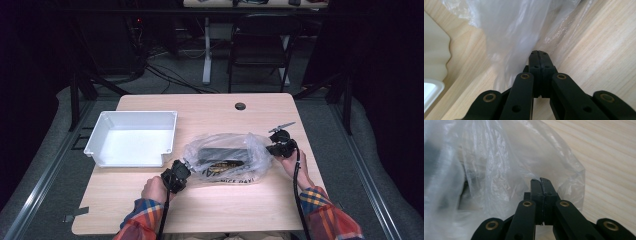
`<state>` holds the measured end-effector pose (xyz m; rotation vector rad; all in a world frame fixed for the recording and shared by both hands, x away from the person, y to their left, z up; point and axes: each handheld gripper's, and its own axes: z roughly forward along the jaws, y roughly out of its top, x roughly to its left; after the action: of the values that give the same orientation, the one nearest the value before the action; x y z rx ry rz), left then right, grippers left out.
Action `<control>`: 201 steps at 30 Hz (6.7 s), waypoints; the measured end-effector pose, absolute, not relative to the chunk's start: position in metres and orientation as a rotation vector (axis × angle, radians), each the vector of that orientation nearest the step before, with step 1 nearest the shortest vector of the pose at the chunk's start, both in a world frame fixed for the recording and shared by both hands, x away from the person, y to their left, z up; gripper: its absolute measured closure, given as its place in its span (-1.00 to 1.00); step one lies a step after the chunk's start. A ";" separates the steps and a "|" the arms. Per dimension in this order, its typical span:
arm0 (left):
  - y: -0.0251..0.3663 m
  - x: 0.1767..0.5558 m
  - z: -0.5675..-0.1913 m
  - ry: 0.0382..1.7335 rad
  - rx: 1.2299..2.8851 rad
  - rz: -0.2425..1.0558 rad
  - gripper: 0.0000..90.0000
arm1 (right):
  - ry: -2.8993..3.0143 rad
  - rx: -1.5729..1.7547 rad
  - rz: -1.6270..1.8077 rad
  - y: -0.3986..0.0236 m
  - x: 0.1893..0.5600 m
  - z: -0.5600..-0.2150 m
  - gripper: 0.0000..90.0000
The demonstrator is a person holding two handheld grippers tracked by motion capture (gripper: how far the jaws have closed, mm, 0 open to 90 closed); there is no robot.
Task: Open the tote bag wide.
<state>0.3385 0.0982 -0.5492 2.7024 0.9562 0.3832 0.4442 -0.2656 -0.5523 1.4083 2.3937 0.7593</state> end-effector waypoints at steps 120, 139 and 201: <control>0.099 0.372 -0.486 1.189 2.342 0.542 0.01 | 2.576 1.141 0.878 -0.238 0.388 -0.507 0.67; 0.104 0.362 -0.461 1.102 2.259 0.495 -0.52 | 2.521 1.143 0.909 -0.235 0.391 -0.512 1.00; 0.090 0.393 -0.520 1.188 2.525 0.681 0.51 | 2.452 1.344 0.706 -0.299 0.405 -0.506 0.24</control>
<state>0.3933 0.0902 -0.5203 2.5255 1.1883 0.6813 0.4055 -0.2990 -0.5061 1.3436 2.4520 0.7064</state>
